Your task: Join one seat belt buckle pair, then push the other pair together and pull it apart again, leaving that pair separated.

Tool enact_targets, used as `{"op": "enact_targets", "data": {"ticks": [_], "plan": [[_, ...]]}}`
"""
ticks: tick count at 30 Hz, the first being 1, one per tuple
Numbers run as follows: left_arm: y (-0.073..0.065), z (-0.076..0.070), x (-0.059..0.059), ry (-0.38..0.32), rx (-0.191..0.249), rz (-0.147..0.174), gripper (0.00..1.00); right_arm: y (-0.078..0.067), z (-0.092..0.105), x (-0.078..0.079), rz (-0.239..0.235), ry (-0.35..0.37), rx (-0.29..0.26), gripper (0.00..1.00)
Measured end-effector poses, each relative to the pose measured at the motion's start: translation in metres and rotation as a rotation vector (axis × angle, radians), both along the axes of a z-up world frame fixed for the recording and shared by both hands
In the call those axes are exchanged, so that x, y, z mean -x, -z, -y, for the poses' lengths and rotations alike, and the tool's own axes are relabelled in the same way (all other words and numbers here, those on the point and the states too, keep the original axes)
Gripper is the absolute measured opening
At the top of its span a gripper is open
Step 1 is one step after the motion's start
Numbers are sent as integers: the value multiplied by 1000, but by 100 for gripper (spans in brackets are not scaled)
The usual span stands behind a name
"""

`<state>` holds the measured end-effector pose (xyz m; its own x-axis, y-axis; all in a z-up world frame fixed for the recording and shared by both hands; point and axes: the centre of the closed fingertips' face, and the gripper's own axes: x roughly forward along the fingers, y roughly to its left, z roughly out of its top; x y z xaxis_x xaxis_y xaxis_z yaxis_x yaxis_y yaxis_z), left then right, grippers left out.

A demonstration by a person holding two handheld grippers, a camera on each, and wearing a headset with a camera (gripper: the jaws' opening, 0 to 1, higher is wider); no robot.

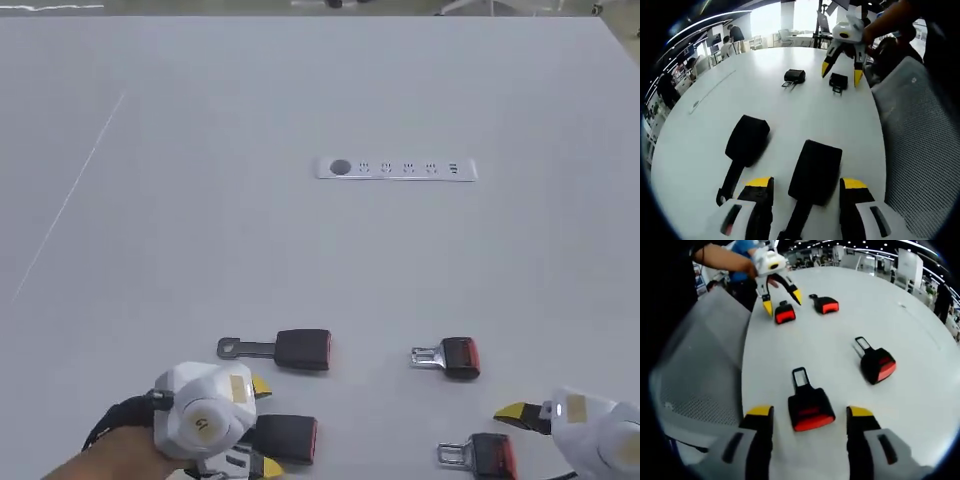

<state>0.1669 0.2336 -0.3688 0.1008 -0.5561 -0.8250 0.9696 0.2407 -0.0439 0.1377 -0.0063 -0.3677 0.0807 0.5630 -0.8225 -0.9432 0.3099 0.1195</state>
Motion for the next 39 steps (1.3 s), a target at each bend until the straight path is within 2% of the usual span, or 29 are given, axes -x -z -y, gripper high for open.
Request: {"op": "enact_targets", "data": {"ticks": [4, 5, 6, 10, 11, 12, 14, 18, 27, 30, 32, 39], "plan": [[7, -2, 6, 78, -41, 12, 49, 1, 1, 3, -9, -30, 16, 57], [6, -1, 3, 98, -38, 40, 49, 2, 1, 2, -5, -34, 17, 56], [5, -1, 4, 76, -34, 20, 48, 2, 1, 2, -2, -36, 19, 56], [5, 0, 4, 105, -27, 27, 46, 2, 2, 0, -11, -32, 18, 48], [4, 1, 7, 131, -23, 30, 43, 2, 2, 0, -8, -39, 19, 46], [4, 2, 9, 138, -20, 28, 39, 2, 3, 0, 1, -47, 29, 43], [4, 3, 8, 145, -16, 40, 36, 3, 5, -2, 20, -54, 40, 39], [4, 4, 8, 158, -13, 46, 35, 2, 5, -3, 14, -41, 32, 38], [6, 4, 5, 160, -36, 34, 35, 2, 4, -5, 11, -30, 61, 36], [5, 4, 4, 169, -48, 29, 35, 2, 3, -4, 6, -62, 102, 36], [7, 3, 2, 177, -57, 25, 34, 3, 1, -4, 5, -70, 109, 36], [6, 3, 2, 168, -72, 9, 35, 3, -20, -5, 7, -85, 101, 36]]}}
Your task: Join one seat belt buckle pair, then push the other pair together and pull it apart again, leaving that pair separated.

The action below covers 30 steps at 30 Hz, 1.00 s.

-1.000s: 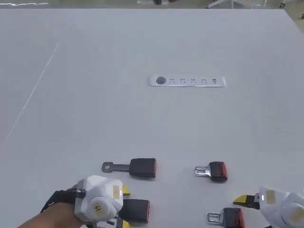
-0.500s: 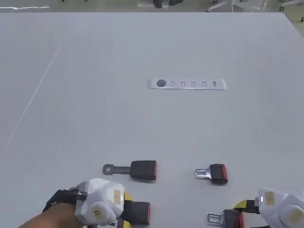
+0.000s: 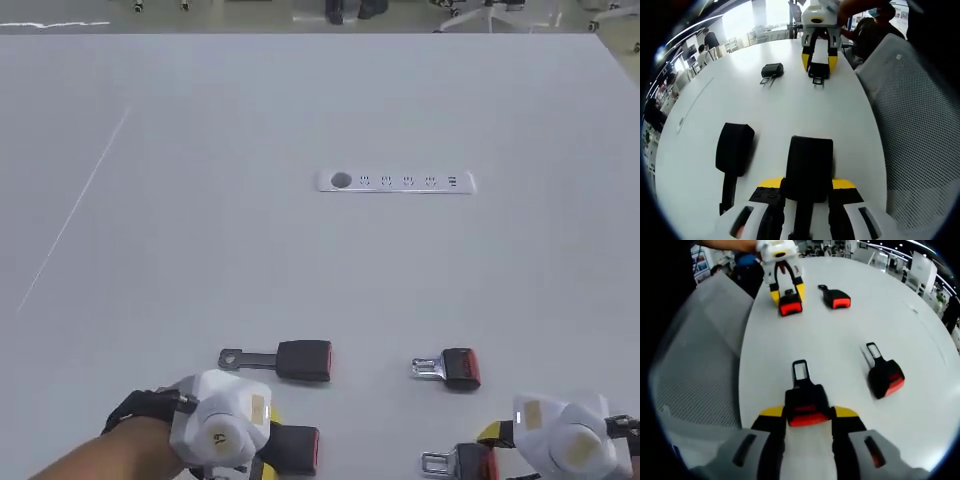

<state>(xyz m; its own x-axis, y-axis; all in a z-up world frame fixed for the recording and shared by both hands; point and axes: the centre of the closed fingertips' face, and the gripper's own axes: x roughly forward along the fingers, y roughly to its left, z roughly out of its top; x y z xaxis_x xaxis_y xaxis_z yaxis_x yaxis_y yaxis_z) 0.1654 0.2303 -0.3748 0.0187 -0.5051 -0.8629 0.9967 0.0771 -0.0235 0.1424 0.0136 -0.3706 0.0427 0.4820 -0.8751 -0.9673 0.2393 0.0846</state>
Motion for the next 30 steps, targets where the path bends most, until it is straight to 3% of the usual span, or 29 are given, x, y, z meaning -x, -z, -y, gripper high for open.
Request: {"op": "enact_targets", "data": {"ticks": [10, 30], "plan": [[1, -1, -1, -5, -13, -8, 35, 0, -29, -4, 8, -22, 8, 36], [1, -1, -1, -32, -19, -11, 35, 7, -106, -13, 32, -29, -68, 36]]}}
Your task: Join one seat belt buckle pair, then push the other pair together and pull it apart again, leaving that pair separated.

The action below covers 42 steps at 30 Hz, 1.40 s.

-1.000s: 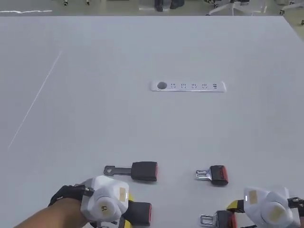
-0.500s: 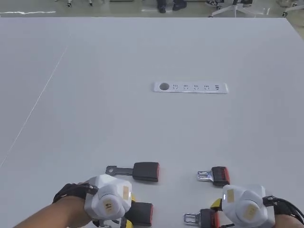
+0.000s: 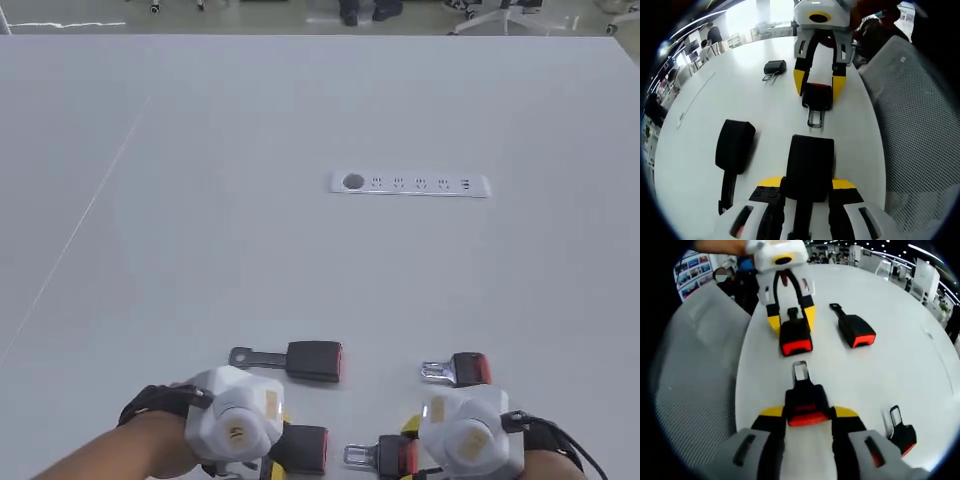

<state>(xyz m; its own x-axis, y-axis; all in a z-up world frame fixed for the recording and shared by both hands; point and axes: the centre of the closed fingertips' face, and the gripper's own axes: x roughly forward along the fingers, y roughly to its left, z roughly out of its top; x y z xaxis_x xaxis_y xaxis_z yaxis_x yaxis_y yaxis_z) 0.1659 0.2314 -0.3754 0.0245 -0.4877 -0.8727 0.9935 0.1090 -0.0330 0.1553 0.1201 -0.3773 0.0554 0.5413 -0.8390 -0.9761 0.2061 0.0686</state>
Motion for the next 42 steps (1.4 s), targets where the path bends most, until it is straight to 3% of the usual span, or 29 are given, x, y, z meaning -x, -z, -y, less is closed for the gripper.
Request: {"op": "enact_targets", "data": {"ticks": [11, 19, 21, 26, 42], "plan": [[0, 2, 0, -7, -2, -1, 35, -4, -12, 2, -1, -26, -28, 36], [-1, 3, 2, -12, -2, -1, 35, -7, -23, 2, -17, -2, -76, 36], [-1, 3, 3, -16, 0, -1, 35, -6, -22, 3, 3, -22, -59, 36], [0, 3, 3, -14, 2, 3, 35, -7, -20, 3, -1, -1, -77, 36], [0, 2, 3, 29, -23, 0, 34, -7, -30, 0, -9, -24, -60, 35]]}}
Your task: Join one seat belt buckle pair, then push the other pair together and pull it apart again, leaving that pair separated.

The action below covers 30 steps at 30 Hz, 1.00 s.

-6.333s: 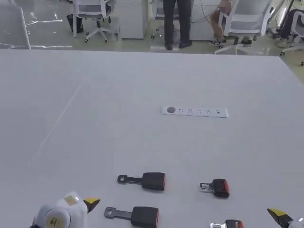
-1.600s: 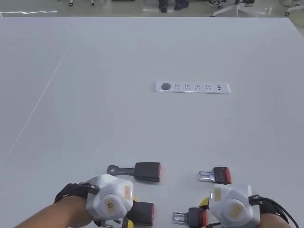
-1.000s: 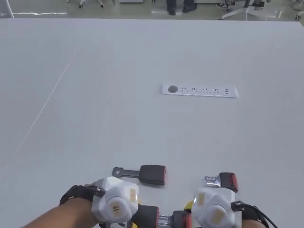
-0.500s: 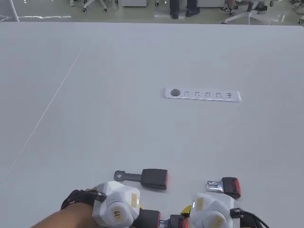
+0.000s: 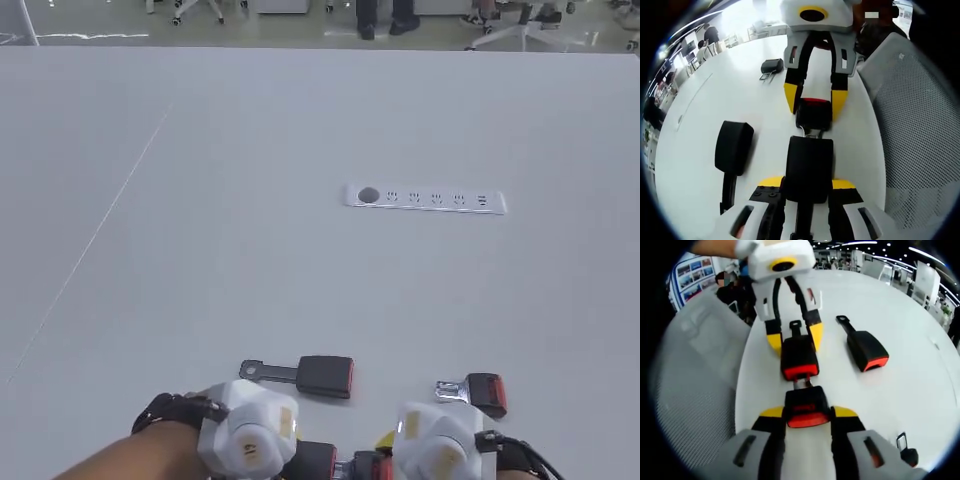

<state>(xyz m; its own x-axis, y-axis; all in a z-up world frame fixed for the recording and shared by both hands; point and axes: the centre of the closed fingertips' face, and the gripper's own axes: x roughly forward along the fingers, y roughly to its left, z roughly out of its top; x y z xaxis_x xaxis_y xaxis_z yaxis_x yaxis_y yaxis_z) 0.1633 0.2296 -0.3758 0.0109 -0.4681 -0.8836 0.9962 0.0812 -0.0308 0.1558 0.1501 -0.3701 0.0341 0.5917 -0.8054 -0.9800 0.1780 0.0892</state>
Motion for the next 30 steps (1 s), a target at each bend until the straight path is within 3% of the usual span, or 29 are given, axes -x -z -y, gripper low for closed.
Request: {"op": "enact_targets", "data": {"ticks": [13, 30], "plan": [[0, 0, 0, 10, -9, -3, 33, 0, -16, -2, 6, 15, -15, 35], [1, -2, -2, 21, -13, -8, 33, 2, -19, -3, 4, 14, -8, 34]]}}
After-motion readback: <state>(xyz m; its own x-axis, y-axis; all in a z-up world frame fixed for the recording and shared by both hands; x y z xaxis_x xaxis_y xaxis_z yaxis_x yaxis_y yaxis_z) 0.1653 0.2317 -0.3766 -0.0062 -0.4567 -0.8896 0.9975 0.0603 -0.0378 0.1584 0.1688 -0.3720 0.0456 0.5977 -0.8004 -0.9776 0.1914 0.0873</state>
